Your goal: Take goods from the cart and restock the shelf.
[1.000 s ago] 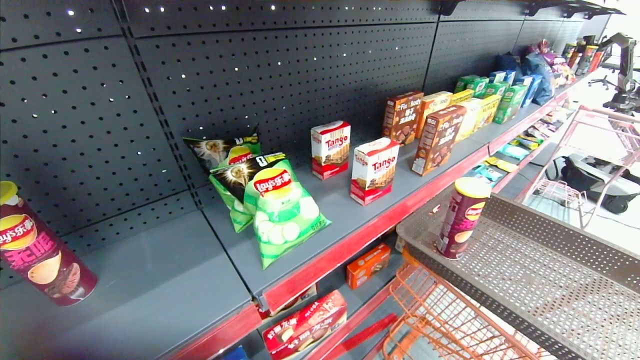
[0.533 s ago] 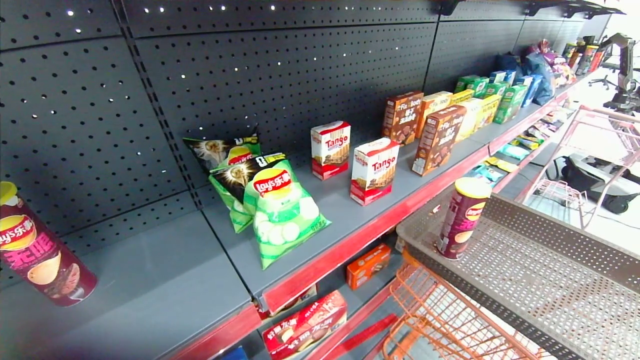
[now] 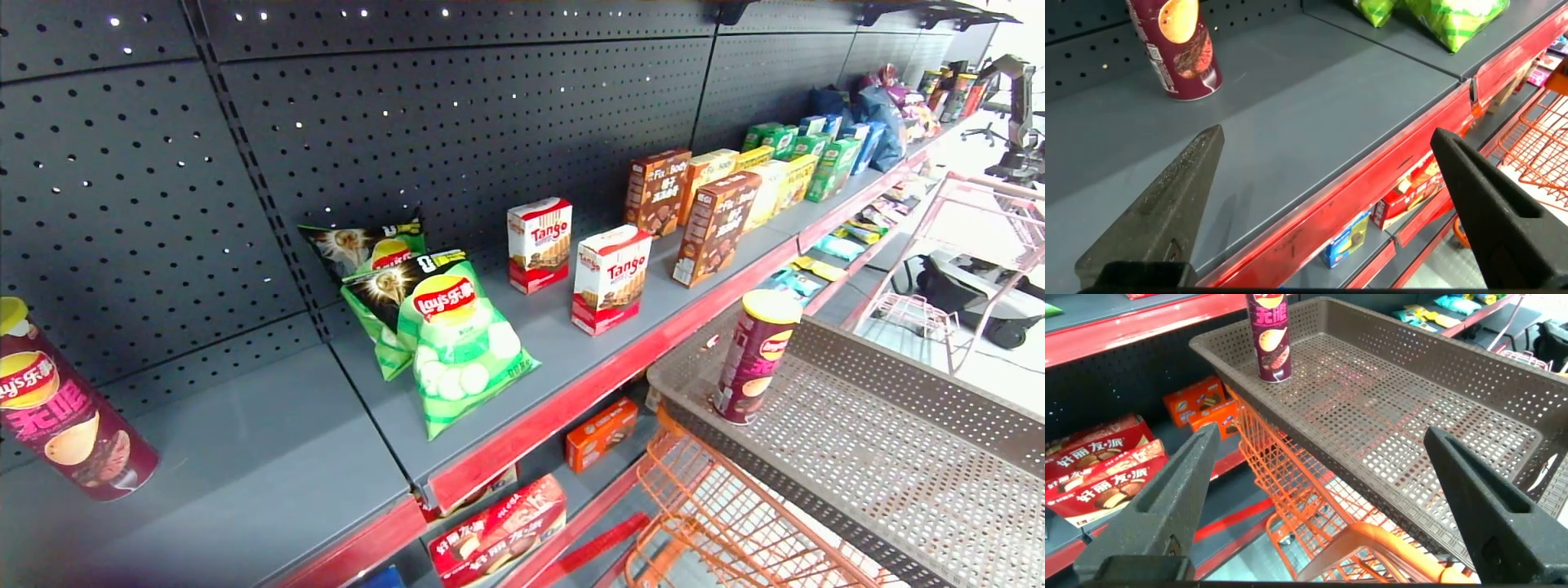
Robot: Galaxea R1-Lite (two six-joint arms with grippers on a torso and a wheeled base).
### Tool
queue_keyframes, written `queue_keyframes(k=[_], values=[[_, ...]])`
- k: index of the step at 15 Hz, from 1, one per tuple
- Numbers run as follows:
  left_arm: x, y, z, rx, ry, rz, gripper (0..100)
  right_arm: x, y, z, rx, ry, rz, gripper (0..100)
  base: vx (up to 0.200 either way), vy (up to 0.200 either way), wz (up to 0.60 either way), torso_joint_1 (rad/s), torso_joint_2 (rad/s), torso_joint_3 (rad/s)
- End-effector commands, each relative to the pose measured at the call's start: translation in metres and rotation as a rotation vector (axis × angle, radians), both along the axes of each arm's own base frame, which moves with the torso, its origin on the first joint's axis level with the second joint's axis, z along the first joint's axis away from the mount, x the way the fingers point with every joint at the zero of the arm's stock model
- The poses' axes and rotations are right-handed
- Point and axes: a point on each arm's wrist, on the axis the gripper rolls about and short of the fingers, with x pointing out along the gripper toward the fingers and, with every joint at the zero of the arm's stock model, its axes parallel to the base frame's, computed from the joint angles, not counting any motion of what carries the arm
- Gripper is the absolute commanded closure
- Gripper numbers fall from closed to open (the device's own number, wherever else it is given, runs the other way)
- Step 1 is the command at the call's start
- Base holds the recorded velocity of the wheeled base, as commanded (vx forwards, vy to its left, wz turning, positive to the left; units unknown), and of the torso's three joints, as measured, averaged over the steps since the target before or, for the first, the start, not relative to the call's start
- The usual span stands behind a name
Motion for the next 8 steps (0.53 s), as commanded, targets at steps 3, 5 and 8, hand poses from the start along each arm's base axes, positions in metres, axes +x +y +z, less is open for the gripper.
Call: queue_keyframes(k=[3, 5, 8], values=[[0.0, 0.0, 0.0, 0.0, 0.0, 0.0, 0, 0.0, 0.0, 0.0002, -0.004, -0.001, 0.0, 0, 0.0, 0.0, 0.0, 0.0, 0.0, 0.0], [0.0, 0.0, 0.0, 0.0, 0.0, 0.0, 0, 0.0, 0.0, 0.0, 0.001, 0.0, 0.0, 0, 0.0, 0.0, 0.0, 0.0, 0.0, 0.0], [0.0, 0.0, 0.0, 0.0, 0.0, 0.0, 0, 0.0, 0.0, 0.0, 0.001, 0.0, 0.0, 0, 0.0, 0.0, 0.0, 0.0, 0.0, 0.0]])
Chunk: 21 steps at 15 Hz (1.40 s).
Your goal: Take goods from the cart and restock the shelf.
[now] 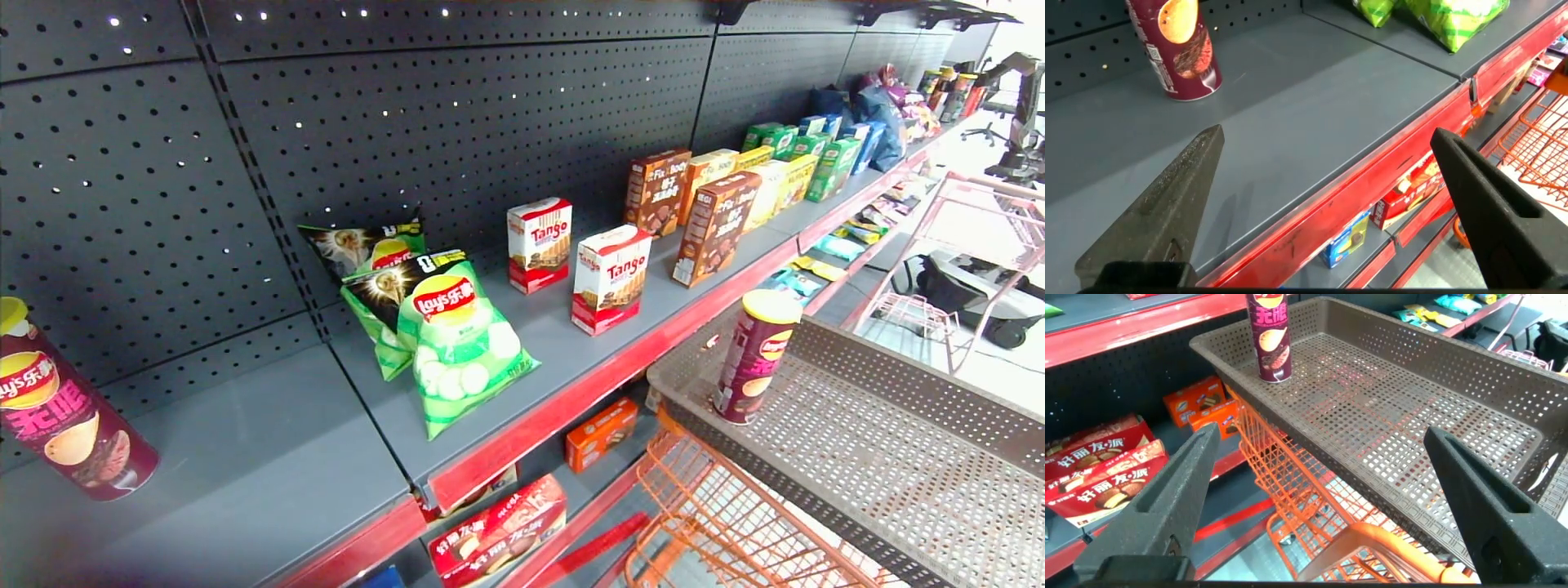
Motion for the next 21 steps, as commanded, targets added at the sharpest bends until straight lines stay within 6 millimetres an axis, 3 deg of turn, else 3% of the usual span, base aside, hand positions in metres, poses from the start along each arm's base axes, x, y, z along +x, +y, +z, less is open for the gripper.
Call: queue_keyframes(k=[1, 3, 4, 5, 8, 12, 21], values=[[0.0, 0.0, 0.0, 0.0, 0.0, 0.0, 0, 0.0, 0.0, 0.0, 0.0, 0.0, 0.0, 0, 0.0, 0.0, 0.0, 0.0, 0.0, 0.0], [0.0, 0.0, 0.0, -0.002, 0.0, 0.002, 0, -0.001, 0.0, 0.006, -0.014, -0.027, 0.004, 0, 0.0, 0.0, 0.0, 0.0, 0.0, 0.0], [0.0, 0.0, 0.0, 0.0, 0.0, 0.0, 0, -0.002, 0.0, 0.05, -0.017, -0.069, 0.053, 0, 0.0, 0.0, 0.0, 0.0, 0.0, 0.0], [0.0, 0.0, 0.0, -0.002, 0.0, 0.002, 0, 0.017, 0.0, 0.061, -0.015, 0.054, 0.043, 0, 0.0, 0.0, 0.0, 0.0, 0.0, 0.0], [0.0, 0.0, 0.0, -0.002, 0.0, 0.002, 0, 0.019, -0.001, 0.062, -0.008, 0.048, 0.0, 0, 0.0, 0.0, 0.0, 0.0, 0.0, 0.0], [0.0, 0.0, 0.0, 0.0, 0.0, 0.0, 0, 0.027, 0.0, 0.086, 0.052, 0.03, 0.03, 0, 0.0, 0.0, 0.0, 0.0, 0.0, 0.0], [0.0, 0.0, 0.0, -0.002, 0.0, 0.0, 0, 0.02, -0.001, 0.082, 0.059, 0.051, 0.021, 0, 0.0, 0.0, 0.0, 0.0, 0.0, 0.0]])
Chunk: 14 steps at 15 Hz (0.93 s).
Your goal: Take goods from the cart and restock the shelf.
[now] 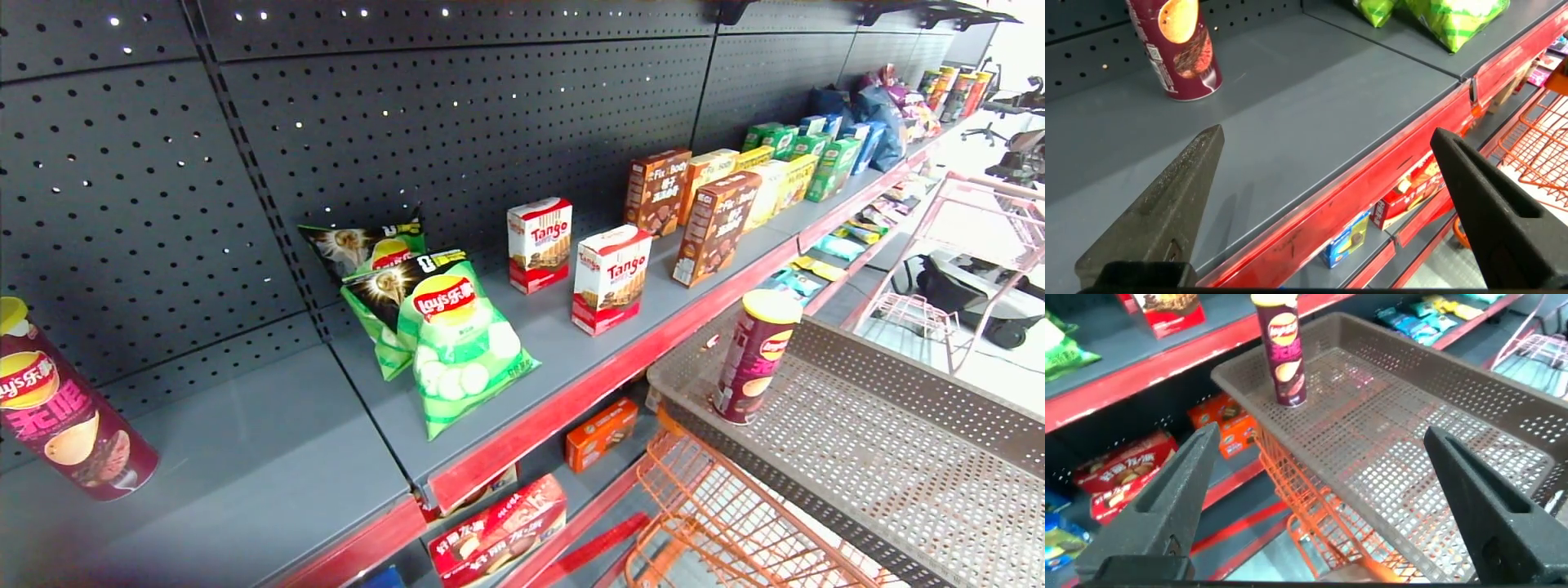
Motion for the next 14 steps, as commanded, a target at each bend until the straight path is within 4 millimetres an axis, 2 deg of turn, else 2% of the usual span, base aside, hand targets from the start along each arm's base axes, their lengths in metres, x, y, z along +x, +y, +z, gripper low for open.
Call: queue_keyframes(k=[1, 6, 10, 11, 13, 14], values=[[0.0, 0.0, 0.0, -0.001, 0.0, 0.0, 0, 0.003, 0.0, 0.005, -0.001, 0.007, -0.009, 0, 0.0, 0.0, 0.0, 0.0, 0.0, 0.0], [0.0, 0.0, 0.0, 0.001, 0.0, 0.0, 0, 0.032, 0.0, 0.023, -0.031, 0.114, -0.053, 0, 0.0, 0.0, 0.0, 0.0, 0.0, 0.0], [0.0, 0.0, 0.0, -0.001, 0.0, 0.0, 0, 0.053, -0.001, 0.019, -0.186, 0.228, -0.083, 0, 0.0, 0.0, 0.0, 0.0, 0.0, 0.0], [0.0, 0.0, 0.0, -0.001, 0.0, 0.0, 0, 0.066, -0.002, 0.024, -0.295, 0.283, -0.128, 0, 0.0, 0.0, 0.0, 0.0, 0.0, 0.0], [0.0, 0.0, 0.0, 0.001, 0.0, 0.0, 0, 0.083, -0.001, 0.042, -0.304, 0.271, -0.049, 0, 0.0, 0.0, 0.0, 0.0, 0.0, 0.0], [0.0, 0.0, 0.0, 0.001, 0.0, 0.0, 0, 0.086, -0.001, 0.046, -0.308, 0.262, -0.021, 0, 0.0, 0.0, -0.6, -0.002, 0.0, 0.007]])
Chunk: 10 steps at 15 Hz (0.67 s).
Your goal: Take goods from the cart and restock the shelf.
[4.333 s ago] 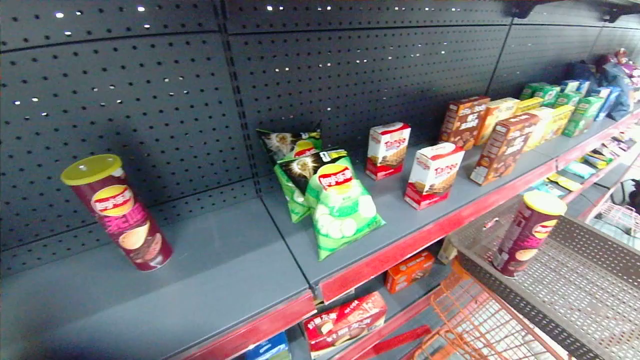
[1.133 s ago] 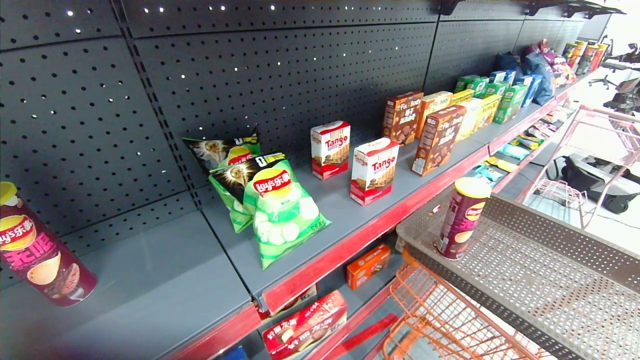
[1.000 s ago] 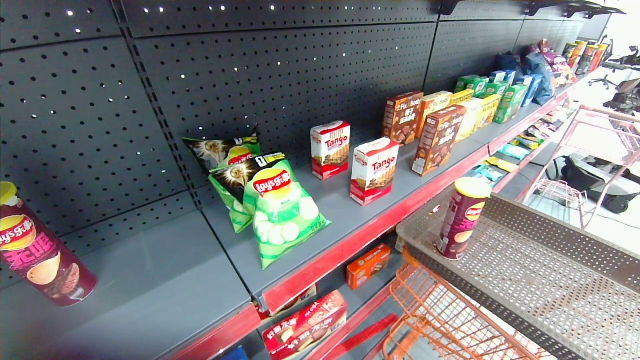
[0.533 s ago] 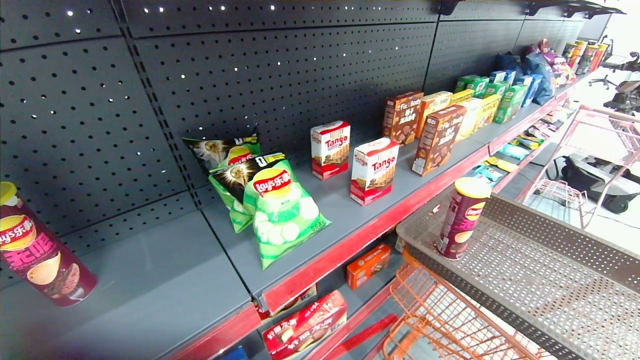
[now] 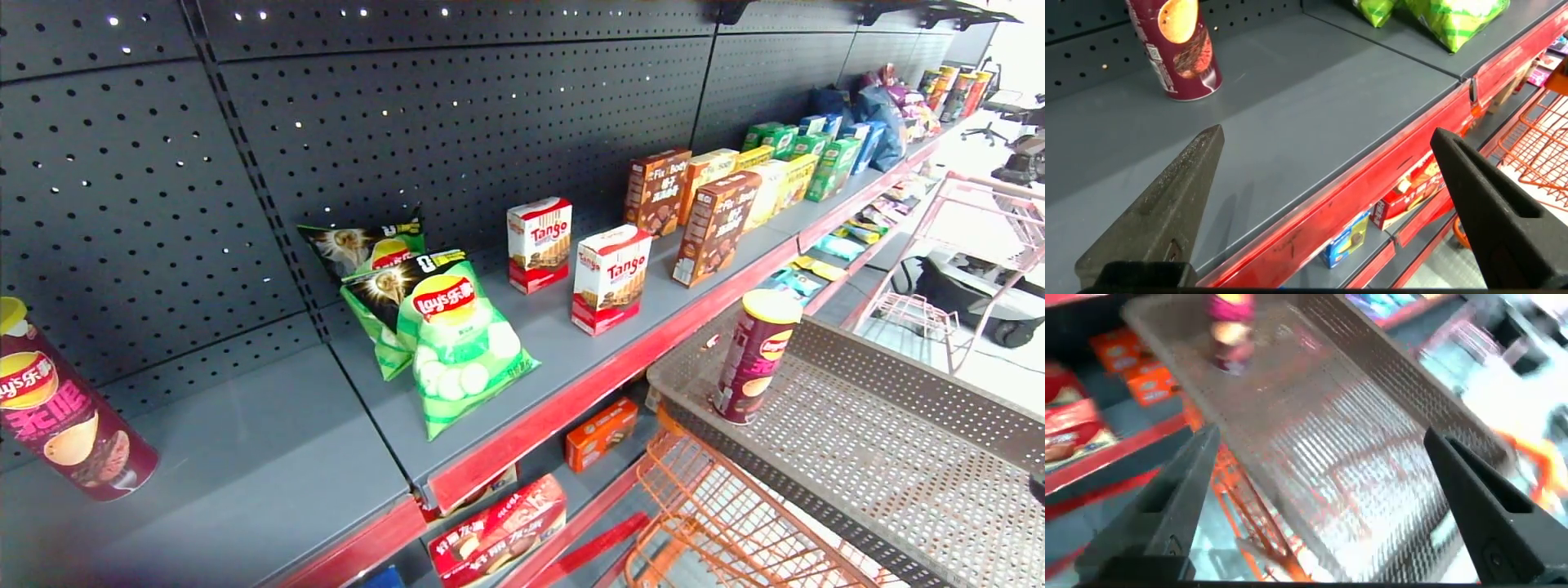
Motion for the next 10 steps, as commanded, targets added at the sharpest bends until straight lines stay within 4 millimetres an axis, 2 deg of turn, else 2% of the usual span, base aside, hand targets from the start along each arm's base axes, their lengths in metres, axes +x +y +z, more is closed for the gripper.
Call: queue_keyframes(k=[1, 2, 4, 5, 8, 10], values=[[0.0, 0.0, 0.0, -0.001, 0.0, -0.002, 0, 0.021, 0.001, 0.008, -0.021, 0.044, 0.044, 0, 0.0, 0.0, -0.6, 0.002, 0.01, 0.002], [0.0, 0.0, 0.0, 0.001, 0.0, 0.0, 0, 0.023, 0.001, 0.007, -0.014, 0.047, 0.06, 0, 0.0, 0.0, -0.6, -0.002, 0.0, 0.002], [0.0, 0.0, 0.0, -0.001, 0.0, 0.0, 0, 0.023, 0.001, 0.004, 0.02, 0.054, 0.063, 0, 0.0, 0.0, 0.0, 0.0, 0.0, 0.0], [0.0, 0.0, 0.0, 0.001, 0.0, 0.0, 0, 0.027, 0.002, 0.001, 0.098, 0.076, 0.064, 0, 0.0, 0.0, 0.0, 0.0, 0.0, 0.0], [0.0, 0.0, 0.0, -0.001, 0.0, -0.002, 0, 0.046, 0.002, -0.004, 0.177, 0.092, 0.041, 0, 0.0, 0.0, 0.0, 0.0, 0.0, 0.0], [0.0, 0.0, 0.0, 0.001, 0.0, 0.0, 0, 0.067, 0.001, -0.017, 0.172, 0.057, 0.03, 0, 0.0, 0.0, 0.0, 0.0, 0.0, 0.0]])
